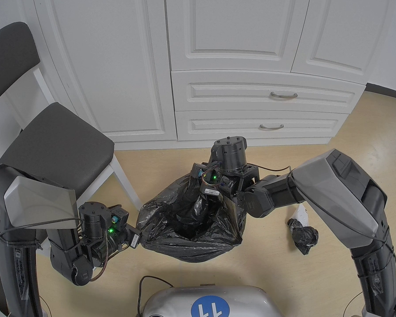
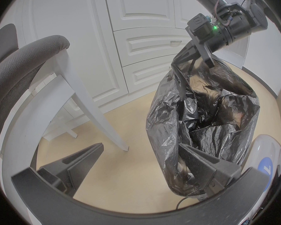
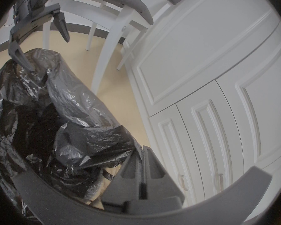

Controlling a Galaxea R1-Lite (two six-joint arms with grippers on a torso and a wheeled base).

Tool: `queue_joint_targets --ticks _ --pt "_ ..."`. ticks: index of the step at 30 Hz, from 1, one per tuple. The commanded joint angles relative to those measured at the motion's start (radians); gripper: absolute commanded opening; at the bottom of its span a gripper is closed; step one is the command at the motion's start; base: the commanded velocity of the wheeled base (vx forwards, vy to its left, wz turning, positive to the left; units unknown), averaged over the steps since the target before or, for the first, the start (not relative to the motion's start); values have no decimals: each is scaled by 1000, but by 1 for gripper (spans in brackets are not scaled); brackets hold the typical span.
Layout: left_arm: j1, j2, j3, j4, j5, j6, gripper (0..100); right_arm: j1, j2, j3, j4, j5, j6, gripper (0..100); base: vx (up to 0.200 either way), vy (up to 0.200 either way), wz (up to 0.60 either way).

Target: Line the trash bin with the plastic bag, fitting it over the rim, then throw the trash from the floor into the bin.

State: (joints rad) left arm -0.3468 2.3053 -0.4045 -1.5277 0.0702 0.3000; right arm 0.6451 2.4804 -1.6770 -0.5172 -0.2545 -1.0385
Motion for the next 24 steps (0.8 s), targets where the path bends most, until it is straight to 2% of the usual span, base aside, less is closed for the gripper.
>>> queue_joint_targets --ticks 1,9,10,14,19,21,24 --pt "-1 -1 -1 -2 0 -1 100 -16 69 -53 -53 -2 2 0 0 0 0" --pt "-4 -9 -1 -2 0 -1 100 -22 92 -72 -109 -9 -6 0 0 0 0" --pt "-4 -10 -1 -2 0 -1 100 -22 89 -69 -109 -8 -6 100 0 0 0" --pt "-8 -17 -2 -3 -1 -12 100 -4 41 -35 -106 -9 5 100 0 0 0" --pt "-24 -30 -5 -3 -1 -59 100 22 -117 105 -61 -11 15 100 0 0 0" --pt "-34 -38 -7 -3 -3 -82 100 27 -166 171 -64 -23 68 100 0 0 0" --pt "-52 -47 -25 -3 -3 -134 100 67 -268 309 -43 -138 288 100 0 0 0"
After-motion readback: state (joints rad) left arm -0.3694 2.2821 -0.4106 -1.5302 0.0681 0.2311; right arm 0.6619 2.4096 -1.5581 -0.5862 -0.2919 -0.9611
